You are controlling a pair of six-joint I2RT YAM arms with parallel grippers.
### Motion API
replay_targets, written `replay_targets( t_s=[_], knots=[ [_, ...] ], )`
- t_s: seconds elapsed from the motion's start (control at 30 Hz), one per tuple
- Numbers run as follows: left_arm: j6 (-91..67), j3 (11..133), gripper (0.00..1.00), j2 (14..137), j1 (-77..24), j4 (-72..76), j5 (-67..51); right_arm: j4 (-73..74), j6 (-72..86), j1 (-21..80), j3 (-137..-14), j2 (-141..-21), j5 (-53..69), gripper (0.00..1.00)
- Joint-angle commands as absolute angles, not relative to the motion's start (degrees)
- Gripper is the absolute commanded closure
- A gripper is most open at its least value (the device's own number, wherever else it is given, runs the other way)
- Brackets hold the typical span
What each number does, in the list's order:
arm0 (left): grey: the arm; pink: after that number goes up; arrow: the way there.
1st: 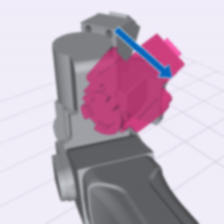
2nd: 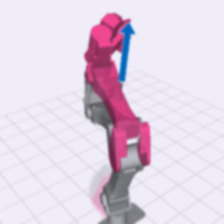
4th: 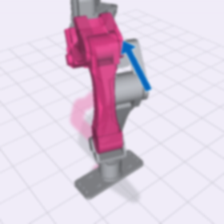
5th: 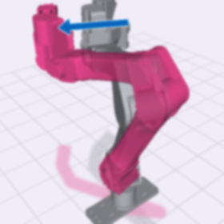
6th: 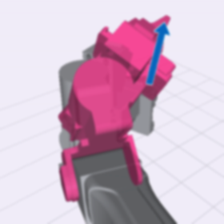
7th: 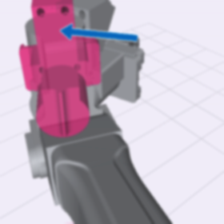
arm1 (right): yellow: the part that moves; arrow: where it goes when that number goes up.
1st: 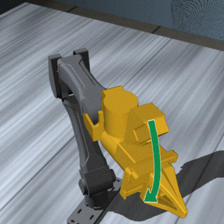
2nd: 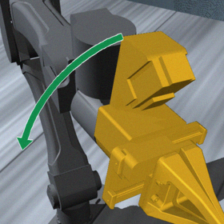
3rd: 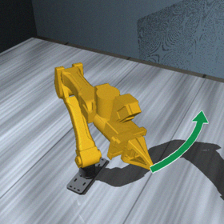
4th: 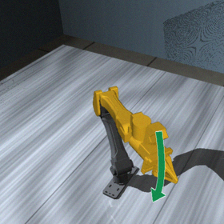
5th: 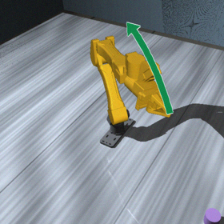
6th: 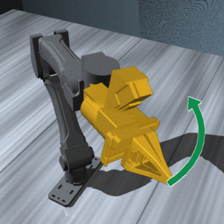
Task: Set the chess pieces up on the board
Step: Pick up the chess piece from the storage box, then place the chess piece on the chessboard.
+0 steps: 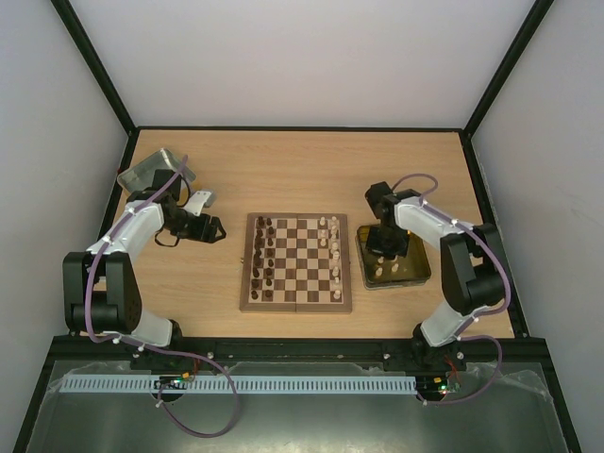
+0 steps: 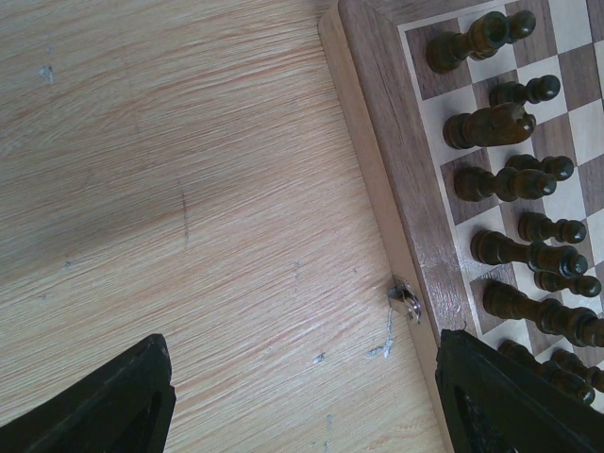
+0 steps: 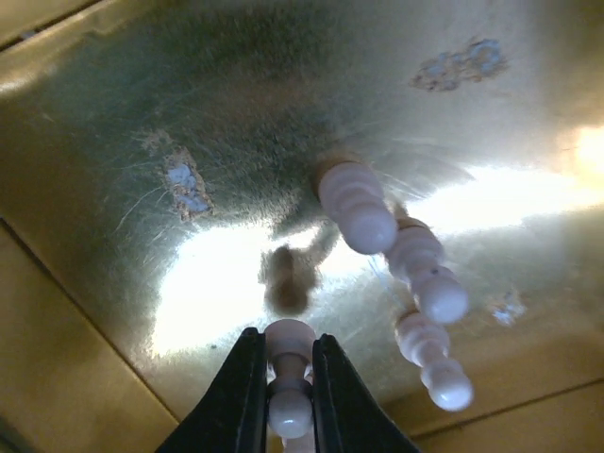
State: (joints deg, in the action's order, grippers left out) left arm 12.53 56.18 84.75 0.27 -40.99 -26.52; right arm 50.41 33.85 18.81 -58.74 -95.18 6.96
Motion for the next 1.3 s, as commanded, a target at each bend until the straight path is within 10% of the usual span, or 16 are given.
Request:
replay_targets(
  t_s=[0.0,0.57,1.27],
  knots=[
    [12.3,55.7,0.24,85.3,-0.1,-41.2,-26.8,56.8,34.1,18.8,-62.8,-90.6,3.3,0.92],
    [12.3,55.5,0.24,85.2,-0.3,-41.0,-27.0,66.6,41.1,38.7,-88.9,-99.2,5.7,0.92],
    [12.1,55.5,0.24,83.8,-0.3,-40.9,-26.8,59.9,40.4,42.8,-84.5,-107.4,7.6,0.91]
  ],
)
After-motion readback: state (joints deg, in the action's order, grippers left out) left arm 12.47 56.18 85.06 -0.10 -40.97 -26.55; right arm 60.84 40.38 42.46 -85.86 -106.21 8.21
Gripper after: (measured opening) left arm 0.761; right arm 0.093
